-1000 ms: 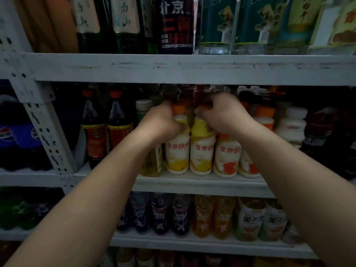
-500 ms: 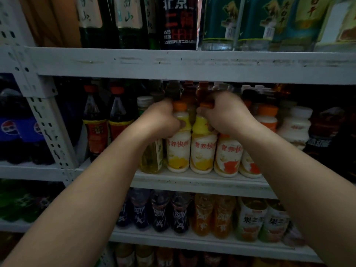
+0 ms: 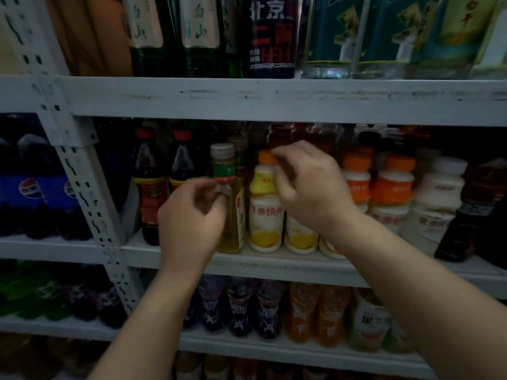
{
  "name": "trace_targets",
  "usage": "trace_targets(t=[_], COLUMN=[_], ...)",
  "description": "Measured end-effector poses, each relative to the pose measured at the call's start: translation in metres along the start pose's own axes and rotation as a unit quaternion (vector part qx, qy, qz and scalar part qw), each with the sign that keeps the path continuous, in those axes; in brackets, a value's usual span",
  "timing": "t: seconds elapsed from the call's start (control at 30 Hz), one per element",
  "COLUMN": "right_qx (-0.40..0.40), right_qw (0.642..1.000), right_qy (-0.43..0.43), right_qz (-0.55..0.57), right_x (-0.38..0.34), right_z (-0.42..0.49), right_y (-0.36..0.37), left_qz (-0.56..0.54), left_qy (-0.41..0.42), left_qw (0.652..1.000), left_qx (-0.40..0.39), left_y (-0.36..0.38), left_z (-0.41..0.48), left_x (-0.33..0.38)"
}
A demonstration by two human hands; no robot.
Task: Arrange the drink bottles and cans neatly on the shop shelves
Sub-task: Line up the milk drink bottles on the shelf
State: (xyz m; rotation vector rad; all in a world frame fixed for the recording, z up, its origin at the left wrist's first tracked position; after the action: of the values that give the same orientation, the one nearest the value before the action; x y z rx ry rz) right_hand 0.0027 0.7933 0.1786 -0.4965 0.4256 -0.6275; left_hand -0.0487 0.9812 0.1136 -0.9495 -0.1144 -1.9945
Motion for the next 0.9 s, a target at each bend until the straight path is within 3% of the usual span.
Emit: trace_targets(t=[0.1, 0.23, 0.4, 0.63, 0.83, 0.9], right_qx=[-0.067, -0.145, -0.182, -0.119, -0.042, -0.063], right_qw=[0.993, 0.964, 0.950, 0.971, 0.985, 0.986], right_qy=[0.044, 0.134, 0.170, 0.182, 0.169, 0.156], right_qz=[0.088, 0.176, 0.188, 0.097, 0.016, -0.006], right_x=[-0.011, -0.024, -0.029, -0.026, -0.034, -0.036], right_z=[0.017, 0.035, 0.050, 0.054, 0.051, 0.052], right_y=[0.031, 0.072, 0.098, 0.096, 0.087, 0.092], left_qz=[0.028, 0.138, 0.141, 0.165, 0.109, 0.117], left_qy=[-0.071, -0.045, -0.037, 0.056, 0.035, 0.040], left_qw=[0.997, 0.989, 0.989, 0.984, 0.993, 0.992], left_qx=[0.019, 0.009, 0.033, 0.040, 0.041, 0.038], left_y=[0.006, 0.034, 0.043, 0.033, 0.021, 0.017], left_z=[-0.028, -0.041, -0.045, -0.049, -0.044, -0.041], left_x=[-0.036, -0.040, -0.042, -0.044, -0.062, -0.066])
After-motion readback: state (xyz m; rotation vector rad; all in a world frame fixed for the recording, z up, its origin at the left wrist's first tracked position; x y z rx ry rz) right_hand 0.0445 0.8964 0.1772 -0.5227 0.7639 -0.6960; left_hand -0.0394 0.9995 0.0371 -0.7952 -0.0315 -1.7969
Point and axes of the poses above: each hand's wrist, its own z-axis towards the middle knuckle, its own y-axis out of the palm, x = y × z, the point moved 8 cm from there along z, towards the middle knuckle, and after that the axes turned 2 degrees about y, right-handed, at the moved point
